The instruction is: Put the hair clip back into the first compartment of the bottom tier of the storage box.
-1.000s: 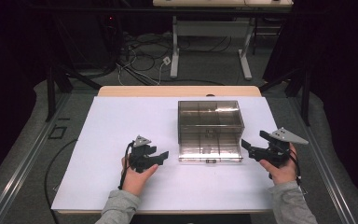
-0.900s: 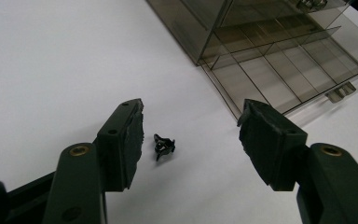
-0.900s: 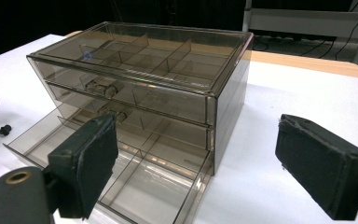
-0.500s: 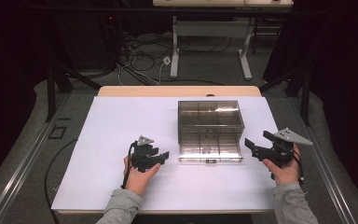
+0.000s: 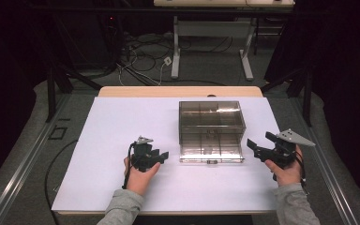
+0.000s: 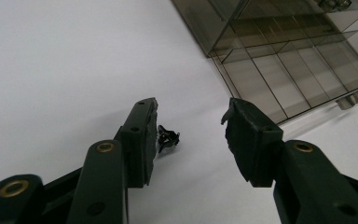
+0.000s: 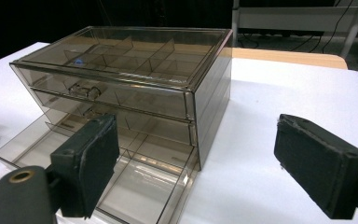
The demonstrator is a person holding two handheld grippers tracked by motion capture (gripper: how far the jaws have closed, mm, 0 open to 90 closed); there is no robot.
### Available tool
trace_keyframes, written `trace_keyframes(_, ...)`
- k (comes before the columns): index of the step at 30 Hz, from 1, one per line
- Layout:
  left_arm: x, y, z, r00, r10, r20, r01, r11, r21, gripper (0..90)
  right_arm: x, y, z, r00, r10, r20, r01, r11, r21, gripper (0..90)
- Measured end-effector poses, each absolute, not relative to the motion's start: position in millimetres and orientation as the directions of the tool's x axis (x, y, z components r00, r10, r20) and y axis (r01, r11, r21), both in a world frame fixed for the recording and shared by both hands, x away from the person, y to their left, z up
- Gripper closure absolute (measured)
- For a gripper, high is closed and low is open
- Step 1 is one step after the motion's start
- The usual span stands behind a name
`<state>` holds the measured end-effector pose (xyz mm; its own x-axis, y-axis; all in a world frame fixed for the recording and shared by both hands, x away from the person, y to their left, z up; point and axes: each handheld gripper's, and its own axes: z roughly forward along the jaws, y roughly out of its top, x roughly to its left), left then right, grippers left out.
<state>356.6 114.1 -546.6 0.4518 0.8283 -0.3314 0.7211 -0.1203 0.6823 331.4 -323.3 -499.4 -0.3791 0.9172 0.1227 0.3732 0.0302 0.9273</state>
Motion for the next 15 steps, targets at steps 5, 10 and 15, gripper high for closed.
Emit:
trace_keyframes(5,357.5,115.4,-548.2,0.433,0.835,-0.339,0.733,-0.108,0.671,56.5,331.6,-323.3,-499.8,-0.374,0.920,0.120,0.372,0.031,0.928,13.5)
trace_keyframes(10,359.1,116.0,-549.8,0.425,0.839,-0.340,0.741,-0.107,0.663,60.0,332.0,-322.9,-500.1,-0.384,0.917,0.109,0.375,0.047,0.926,13.4)
trace_keyframes(15,361.4,115.5,-551.7,0.418,0.841,-0.342,0.749,-0.107,0.654,61.7,331.3,-322.6,-500.4,-0.381,0.917,0.118,0.387,0.043,0.921,13.4)
